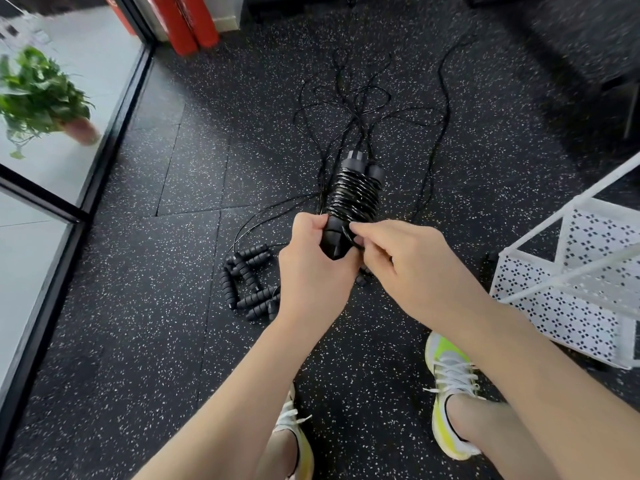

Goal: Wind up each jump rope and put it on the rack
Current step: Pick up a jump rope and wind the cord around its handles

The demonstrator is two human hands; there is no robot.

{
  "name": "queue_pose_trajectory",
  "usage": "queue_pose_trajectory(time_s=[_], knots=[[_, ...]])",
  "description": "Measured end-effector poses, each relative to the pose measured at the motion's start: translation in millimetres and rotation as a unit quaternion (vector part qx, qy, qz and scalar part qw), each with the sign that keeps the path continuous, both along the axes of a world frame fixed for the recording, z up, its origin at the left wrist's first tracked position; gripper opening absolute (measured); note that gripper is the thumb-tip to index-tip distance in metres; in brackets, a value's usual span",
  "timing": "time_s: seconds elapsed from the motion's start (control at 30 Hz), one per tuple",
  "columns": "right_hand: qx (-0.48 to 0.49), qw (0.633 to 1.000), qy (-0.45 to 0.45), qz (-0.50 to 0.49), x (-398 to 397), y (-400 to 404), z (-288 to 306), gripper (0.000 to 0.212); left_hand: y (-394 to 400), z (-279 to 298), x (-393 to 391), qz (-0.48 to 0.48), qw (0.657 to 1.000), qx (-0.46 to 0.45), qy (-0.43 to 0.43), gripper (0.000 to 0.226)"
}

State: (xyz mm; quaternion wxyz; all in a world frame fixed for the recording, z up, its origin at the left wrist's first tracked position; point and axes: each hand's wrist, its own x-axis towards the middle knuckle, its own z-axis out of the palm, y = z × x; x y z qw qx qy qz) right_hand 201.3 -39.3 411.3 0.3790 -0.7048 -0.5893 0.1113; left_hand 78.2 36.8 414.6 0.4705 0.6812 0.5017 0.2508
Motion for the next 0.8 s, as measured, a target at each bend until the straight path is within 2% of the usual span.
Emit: queue_pose_trajectory(time_s=[0.1,0.23,0.4,0.53,0.6,0.8], knots=[[0.012,1.0,-0.02,-0.019,3.2,2.1,-1.5,0.018,-2.0,-2.2,1.8,-0.006,1.0,-0.004,0.002,0.035],[-0.004,0.998,0.011,-0.055,11.1,4.4,3.6,0.003,-6.9,-6.7,3.8,-0.021,1.0,0.001,0.017,0.038],[-0.042,0.985,0.122,-0.118,15.5,5.0,3.3,0.004,-10.5,-7.5,5.3,-0.034,0.999,0.004,0.022,0.04],[-0.025,0.99,0.024,-0.137,11.2,3.7,2.8,0.004,-11.6,-8.5,7.3,-0.027,0.999,0.006,0.022,0.04],[-0.017,0.991,0.024,-0.134,8.8,3.5,1.9,0.005,-11.8,-8.6,7.4,-0.027,0.999,0.01,0.027,0.041],[-0.051,0.981,0.157,-0.101,18.4,5.5,8.3,0.012,-11.4,-5.5,4.5,-0.029,0.999,0.017,0.009,0.039]])
